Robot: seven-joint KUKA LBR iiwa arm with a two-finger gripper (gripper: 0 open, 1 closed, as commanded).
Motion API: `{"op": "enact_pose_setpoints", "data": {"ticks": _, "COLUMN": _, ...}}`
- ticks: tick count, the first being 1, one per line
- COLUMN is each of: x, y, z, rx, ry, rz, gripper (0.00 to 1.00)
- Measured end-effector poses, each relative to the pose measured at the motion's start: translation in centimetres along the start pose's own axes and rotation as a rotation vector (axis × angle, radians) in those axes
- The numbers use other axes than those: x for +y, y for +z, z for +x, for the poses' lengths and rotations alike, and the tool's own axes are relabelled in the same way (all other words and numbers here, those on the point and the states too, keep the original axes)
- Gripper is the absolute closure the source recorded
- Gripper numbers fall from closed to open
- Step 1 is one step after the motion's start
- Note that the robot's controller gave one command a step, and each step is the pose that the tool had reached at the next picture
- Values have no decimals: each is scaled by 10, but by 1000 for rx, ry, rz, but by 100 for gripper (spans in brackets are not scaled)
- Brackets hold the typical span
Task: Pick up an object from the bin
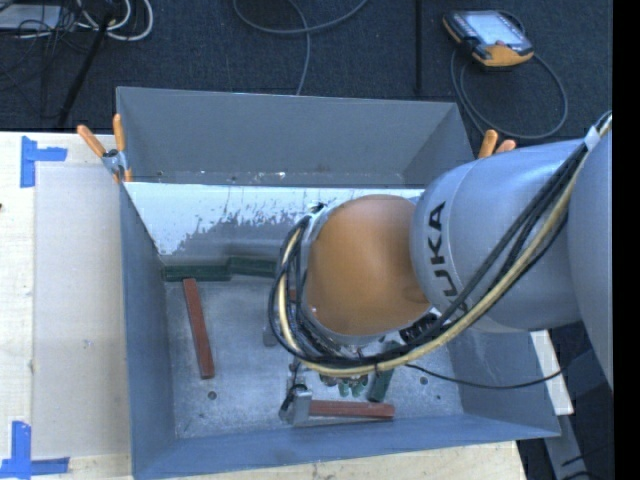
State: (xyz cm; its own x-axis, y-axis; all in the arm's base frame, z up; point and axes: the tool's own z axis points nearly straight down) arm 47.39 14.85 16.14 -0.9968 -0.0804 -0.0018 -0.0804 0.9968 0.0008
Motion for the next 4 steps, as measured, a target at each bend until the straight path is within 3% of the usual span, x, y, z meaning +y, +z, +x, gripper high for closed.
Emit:
{"op": "enact_pose_setpoints", "data": {"ticks": 1, "x": -27, "y": 74, "z": -15, "rx": 0, "ry": 1, "rz": 1, "gripper": 0}}
{"op": "enact_pose_setpoints", "data": {"ticks": 2, "x": -40, "y": 78, "z": -7, "rx": 7, "ry": 43, "rz": 1, "gripper": 0}}
{"op": "enact_pose_setpoints", "data": {"ticks": 3, "x": -44, "y": 70, "z": -7, "rx": 4, "ry": 49, "rz": 1, "gripper": 0}}
{"op": "enact_pose_setpoints", "data": {"ticks": 4, "x": -69, "y": 67, "z": -10, "rx": 4, "ry": -150, "rz": 4, "gripper": 0}}
